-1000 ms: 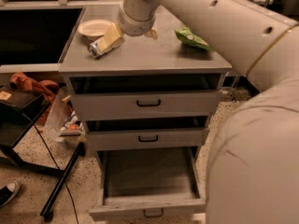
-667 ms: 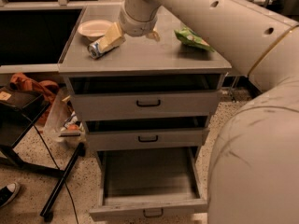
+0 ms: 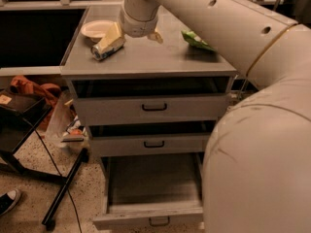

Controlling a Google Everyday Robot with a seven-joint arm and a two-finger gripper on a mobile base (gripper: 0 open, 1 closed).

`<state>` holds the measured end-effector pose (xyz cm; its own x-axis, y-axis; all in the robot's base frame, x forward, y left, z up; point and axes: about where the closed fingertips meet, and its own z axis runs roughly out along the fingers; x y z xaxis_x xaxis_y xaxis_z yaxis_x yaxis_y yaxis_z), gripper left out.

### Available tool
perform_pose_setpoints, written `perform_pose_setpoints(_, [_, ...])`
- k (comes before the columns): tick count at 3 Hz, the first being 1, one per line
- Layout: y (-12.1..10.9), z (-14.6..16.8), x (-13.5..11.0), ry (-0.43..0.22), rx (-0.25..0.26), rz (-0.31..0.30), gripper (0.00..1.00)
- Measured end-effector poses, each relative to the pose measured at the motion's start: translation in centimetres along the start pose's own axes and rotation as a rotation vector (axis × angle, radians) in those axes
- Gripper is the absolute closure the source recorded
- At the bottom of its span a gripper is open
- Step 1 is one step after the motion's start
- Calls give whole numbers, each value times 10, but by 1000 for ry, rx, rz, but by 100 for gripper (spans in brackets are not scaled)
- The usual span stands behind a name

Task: Place redbull can into bottom drawer

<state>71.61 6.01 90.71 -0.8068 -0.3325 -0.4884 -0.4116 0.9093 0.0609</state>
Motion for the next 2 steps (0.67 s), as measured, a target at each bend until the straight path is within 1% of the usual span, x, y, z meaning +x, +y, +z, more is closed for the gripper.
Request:
perform_pose_setpoints(1, [12, 16, -23, -5, 11, 70, 0])
perform_pose_setpoints(2, [25, 34, -46, -16, -1, 129, 0])
